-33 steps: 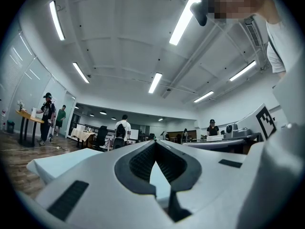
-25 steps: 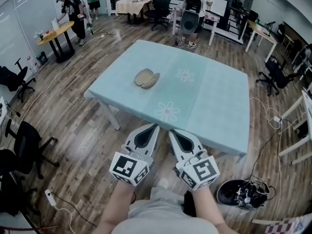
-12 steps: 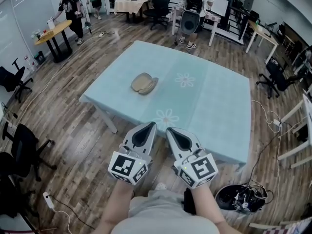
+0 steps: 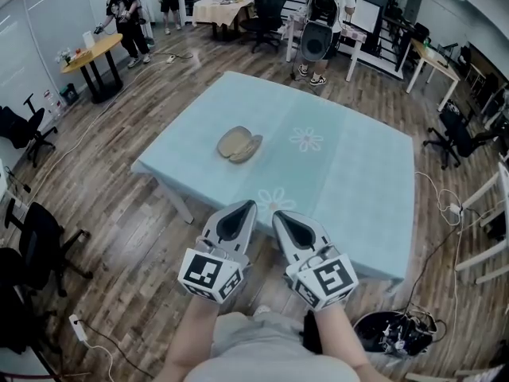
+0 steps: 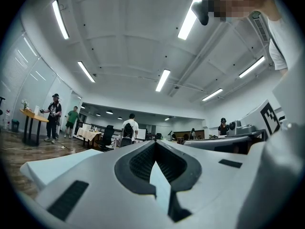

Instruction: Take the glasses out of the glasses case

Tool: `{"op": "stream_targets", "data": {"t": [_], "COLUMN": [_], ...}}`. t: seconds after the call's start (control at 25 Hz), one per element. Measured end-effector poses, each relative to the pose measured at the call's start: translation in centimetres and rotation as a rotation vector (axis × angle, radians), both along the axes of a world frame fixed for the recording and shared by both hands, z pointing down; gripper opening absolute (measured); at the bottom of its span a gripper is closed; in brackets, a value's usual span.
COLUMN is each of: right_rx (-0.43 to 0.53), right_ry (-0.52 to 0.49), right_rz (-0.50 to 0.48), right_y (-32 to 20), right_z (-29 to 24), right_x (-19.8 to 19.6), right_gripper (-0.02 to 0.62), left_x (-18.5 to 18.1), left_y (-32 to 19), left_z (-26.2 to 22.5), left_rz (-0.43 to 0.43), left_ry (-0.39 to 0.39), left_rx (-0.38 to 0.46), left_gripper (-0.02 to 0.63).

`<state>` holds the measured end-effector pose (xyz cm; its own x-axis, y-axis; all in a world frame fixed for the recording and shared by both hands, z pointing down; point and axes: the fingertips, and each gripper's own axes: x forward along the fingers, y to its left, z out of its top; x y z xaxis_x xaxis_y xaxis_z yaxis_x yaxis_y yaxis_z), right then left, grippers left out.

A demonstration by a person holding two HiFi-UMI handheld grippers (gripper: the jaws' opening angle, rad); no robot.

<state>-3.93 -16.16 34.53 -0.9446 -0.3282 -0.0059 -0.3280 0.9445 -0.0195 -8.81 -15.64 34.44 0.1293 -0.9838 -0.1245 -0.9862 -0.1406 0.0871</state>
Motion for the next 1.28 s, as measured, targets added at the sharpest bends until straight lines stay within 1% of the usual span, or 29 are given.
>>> {"op": "stream_targets", "data": {"t": [0.24,0.56,0.76,0.96,1.28], "right_rx": [-0.009,-0.011,-0.015,-0.021,-0.029], "right_ry": [0.003,0.008,0.014,0.011,0.014], "right_rz": [-0.005,0.0,0.018,0.052,0.115], "right_y": [-1.0,-2.8,-4.3,-6.2,-10.0], "right_z": [0.6,0.9,1.5,1.9,2.2], "right_x": [-0.2,-0.6,-1.3,-2.9,-6.9], "right_gripper": [0.008,0.008,0.008,0.008,0.008], "left_x": [-0.3,-1.0,-1.6,-3.5,-7.6], "left_y": [-0.9,-2.6,-4.3,-6.3,-10.6], "left_z": [0.7,0.8,1.5,1.8,2.1], "left_rz": [-0.006,-0.01,0.015,0.043,0.11], "left_ry": [0.002,0.013,0.007,0.009,0.026], "left_rx": [-0.015,-0.001,-0.012,-0.015,-0.034], "left_gripper": [0.008,0.008,0.009,0.009,0.009]}}
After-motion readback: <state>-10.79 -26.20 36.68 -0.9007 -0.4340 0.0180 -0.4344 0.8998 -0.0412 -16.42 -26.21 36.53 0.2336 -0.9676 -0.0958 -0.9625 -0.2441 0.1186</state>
